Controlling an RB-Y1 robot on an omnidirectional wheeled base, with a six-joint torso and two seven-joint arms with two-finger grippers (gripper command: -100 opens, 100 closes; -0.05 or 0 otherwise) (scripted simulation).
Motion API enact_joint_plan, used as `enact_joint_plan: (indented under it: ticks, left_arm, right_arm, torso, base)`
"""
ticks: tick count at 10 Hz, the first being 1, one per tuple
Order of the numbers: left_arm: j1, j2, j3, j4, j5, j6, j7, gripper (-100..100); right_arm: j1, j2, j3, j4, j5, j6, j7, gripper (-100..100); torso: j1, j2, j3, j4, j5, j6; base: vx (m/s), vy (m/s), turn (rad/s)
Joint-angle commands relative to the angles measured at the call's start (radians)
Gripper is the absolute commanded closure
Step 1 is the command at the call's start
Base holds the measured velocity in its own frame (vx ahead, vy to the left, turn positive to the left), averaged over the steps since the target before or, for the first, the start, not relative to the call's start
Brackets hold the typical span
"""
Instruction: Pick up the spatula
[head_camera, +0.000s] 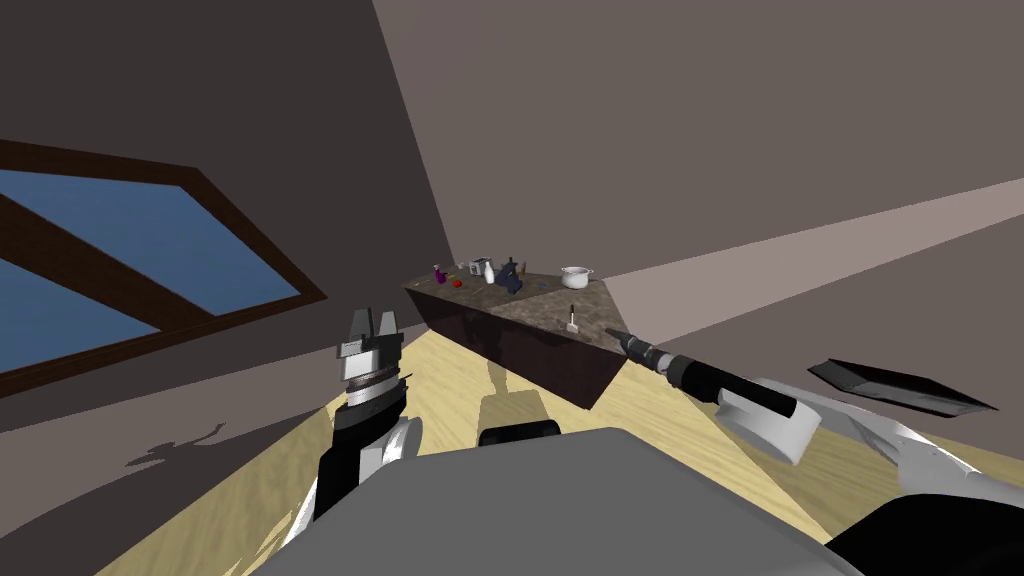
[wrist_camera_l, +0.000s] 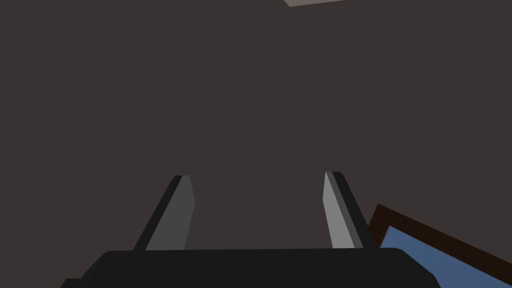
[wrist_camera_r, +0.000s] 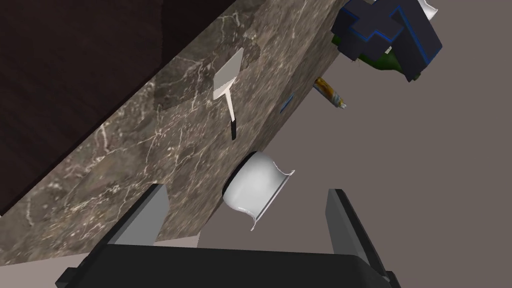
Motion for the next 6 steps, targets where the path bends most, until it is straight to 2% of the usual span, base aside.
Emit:
enact_joint_plan:
  ticks: [1,2,3,4,5,6]
  left_arm:
    - [0.0,0.0,0.0,0.0,0.0,0.0,0.0,0]
    - [0.0,0.0,0.0,0.0,0.0,0.0,0.0,0]
    - [0.0,0.0,0.0,0.0,0.0,0.0,0.0,0]
    - [0.0,0.0,0.0,0.0,0.0,0.0,0.0,0]
    - [0.0,0.0,0.0,0.0,0.0,0.0,0.0,0]
    - [0.0,0.0,0.0,0.0,0.0,0.0,0.0,0]
  right_arm:
    - [0.012,-0.041,0.003,0.002,-0.016,0.016,0.008,-100]
    - [0.025,-0.079,0.017,0.02,-0.049,0.04,0.014,-100]
    - [0.025,-0.1,0.017,0.02,-0.049,0.04,0.014,-100]
    - [0.039,-0.137,0.032,0.037,-0.081,0.064,0.021,-100]
    - [0.039,-0.157,0.032,0.037,-0.081,0.064,0.021,-100]
    - [0.052,-0.189,0.048,0.052,-0.112,0.089,0.027,-100]
  torso:
    - [0.0,0.0,0.0,0.0,0.0,0.0]
    - [0.0,0.0,0.0,0.0,0.0,0.0]
    - [0.001,-0.001,-0.001,0.0,0.0,0.0]
    - [0.001,-0.001,-0.001,0.0,0.0,0.001]
    - [0.0,-0.002,-0.001,0.0,0.0,0.0]
    - [0.0,-0.001,-0.001,0.0,0.0,0.0]
  base:
    - [0.054,0.034,0.076]
    - [0.081,0.049,0.161]
    - [0.071,0.042,0.071]
    - [0.086,0.035,0.137]
    - [0.073,0.026,0.079]
    - [0.08,0.041,0.1]
